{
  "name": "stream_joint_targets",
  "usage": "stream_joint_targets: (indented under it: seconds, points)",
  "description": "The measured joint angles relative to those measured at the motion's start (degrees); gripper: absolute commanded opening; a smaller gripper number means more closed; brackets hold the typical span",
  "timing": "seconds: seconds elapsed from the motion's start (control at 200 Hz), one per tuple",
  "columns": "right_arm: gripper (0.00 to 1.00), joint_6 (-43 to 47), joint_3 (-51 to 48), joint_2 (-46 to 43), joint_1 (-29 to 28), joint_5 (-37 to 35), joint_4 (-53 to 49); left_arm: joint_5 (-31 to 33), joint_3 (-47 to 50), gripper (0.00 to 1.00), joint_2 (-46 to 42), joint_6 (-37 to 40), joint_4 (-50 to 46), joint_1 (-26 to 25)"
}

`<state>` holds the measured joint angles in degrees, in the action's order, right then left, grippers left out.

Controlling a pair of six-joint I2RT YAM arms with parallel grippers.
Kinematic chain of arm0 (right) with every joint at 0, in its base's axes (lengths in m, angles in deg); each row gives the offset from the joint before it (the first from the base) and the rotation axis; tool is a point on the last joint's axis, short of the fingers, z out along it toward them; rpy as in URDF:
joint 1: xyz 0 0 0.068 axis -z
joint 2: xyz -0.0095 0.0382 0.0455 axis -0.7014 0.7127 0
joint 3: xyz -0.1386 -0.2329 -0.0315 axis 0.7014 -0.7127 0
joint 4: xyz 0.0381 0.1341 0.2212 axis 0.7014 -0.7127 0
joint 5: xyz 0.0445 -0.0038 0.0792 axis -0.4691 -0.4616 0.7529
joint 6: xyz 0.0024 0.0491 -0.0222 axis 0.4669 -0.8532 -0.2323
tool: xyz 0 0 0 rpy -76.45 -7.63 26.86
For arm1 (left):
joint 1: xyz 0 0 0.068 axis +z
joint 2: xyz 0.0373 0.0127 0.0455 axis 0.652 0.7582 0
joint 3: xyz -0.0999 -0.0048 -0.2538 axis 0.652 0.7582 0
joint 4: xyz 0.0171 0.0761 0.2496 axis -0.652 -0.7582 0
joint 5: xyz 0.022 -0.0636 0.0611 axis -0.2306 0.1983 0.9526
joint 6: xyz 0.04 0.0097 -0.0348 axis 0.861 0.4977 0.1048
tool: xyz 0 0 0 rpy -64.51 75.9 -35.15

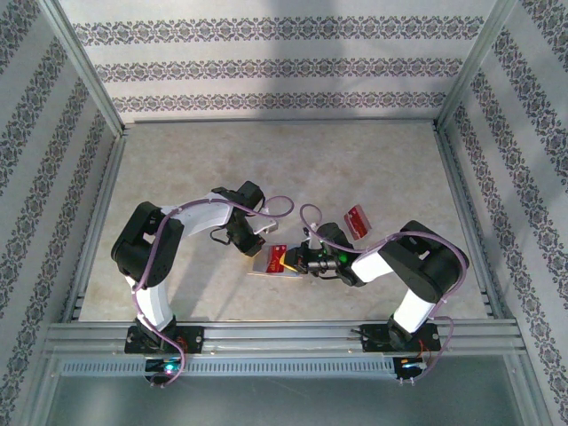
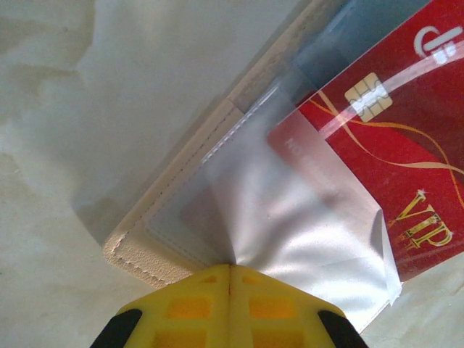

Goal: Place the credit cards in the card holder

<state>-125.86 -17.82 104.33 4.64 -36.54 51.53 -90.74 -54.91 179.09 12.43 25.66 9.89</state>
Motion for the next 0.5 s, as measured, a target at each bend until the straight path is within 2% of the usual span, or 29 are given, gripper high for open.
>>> stream_joint_targets:
  seconds: [0.5]
  points:
    - [0.00,-1.8,1.8,5.5,-2.8,-1.3,6.8,0.0,0.5,0.00,-0.3,0.0,0.4,0.0]
